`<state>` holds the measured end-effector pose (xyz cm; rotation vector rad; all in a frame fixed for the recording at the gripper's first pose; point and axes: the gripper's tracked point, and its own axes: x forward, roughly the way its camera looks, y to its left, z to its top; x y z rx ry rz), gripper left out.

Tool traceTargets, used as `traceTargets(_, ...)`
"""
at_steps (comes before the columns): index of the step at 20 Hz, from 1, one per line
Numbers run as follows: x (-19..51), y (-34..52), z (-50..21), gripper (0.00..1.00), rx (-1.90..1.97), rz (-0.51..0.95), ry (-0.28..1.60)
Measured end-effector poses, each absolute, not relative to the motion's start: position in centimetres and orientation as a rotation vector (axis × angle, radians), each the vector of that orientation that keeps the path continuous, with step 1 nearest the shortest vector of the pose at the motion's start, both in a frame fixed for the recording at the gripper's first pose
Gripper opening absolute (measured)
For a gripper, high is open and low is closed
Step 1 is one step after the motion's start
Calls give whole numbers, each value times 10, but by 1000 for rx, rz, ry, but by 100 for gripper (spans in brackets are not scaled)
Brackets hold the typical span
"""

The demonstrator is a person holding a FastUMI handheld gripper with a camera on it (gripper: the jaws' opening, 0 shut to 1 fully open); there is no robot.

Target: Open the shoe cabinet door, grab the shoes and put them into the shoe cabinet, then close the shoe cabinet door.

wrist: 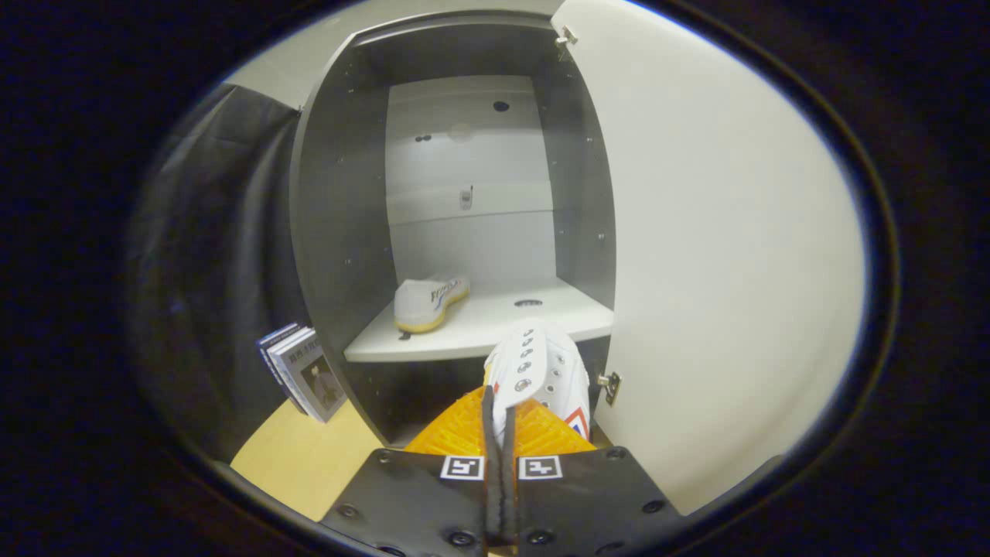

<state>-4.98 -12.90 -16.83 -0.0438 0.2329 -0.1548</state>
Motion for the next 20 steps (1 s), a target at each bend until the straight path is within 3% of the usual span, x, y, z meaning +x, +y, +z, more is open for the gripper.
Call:
traceTargets(12, 90, -100, -112, 2, -122, -111, 123)
traceTargets(20, 177, -127, -102, 2, -126, -154, 128)
